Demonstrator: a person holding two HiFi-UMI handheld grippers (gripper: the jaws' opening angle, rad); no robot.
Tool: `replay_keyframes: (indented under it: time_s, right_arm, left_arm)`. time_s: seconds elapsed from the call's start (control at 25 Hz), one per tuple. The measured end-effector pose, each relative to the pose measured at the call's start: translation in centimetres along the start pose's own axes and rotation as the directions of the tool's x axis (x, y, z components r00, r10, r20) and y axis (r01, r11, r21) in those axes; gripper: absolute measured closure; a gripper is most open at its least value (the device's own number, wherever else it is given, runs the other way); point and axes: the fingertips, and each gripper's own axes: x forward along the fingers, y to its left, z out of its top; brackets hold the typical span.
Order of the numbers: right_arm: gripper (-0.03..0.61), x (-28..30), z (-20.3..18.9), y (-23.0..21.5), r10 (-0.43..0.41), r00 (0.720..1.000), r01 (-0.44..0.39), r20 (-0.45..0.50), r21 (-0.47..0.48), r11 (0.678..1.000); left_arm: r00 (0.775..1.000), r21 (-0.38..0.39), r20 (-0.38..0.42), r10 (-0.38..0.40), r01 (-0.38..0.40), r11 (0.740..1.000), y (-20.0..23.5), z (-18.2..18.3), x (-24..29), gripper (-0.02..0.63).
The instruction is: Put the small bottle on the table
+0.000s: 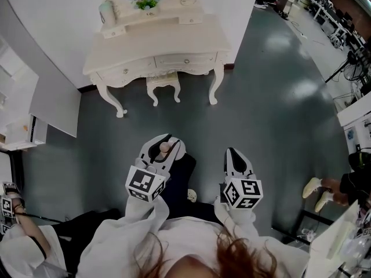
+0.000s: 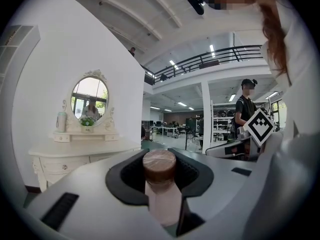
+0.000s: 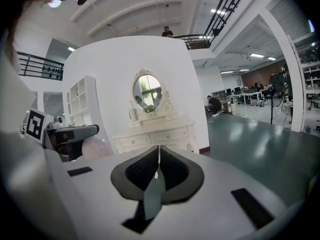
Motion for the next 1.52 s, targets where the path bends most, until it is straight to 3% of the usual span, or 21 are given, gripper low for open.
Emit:
replay_keyframes:
  time_s: [0.28,0.8,1.52]
  right_arm:
    - [0.543,3.7,1.8,-1.2,-0.021,1.0,0.021,0.015,-0.01,1.0]
    - [0.543,15.6,9.7,-3.3,-0.052,0.998,0.052,0.042,-0.017,0.998]
    - [0.543,28.2,14.1,-4.7,-0.12,0.991,0.12,0.057,0.009,0.993]
  left_arm:
    - [0.999,-0.003,0.009,-0.038,0.038,0.999,2.3,0.1,4.1,0.489]
    - [0.996,0.03,0.029,-0.079,0.078,0.997,11.2,5.1,14.8,0.488]
    - [0.991,0.049,0.027,-0.134,0.133,0.99,22.1,6.6,24.7,0.489]
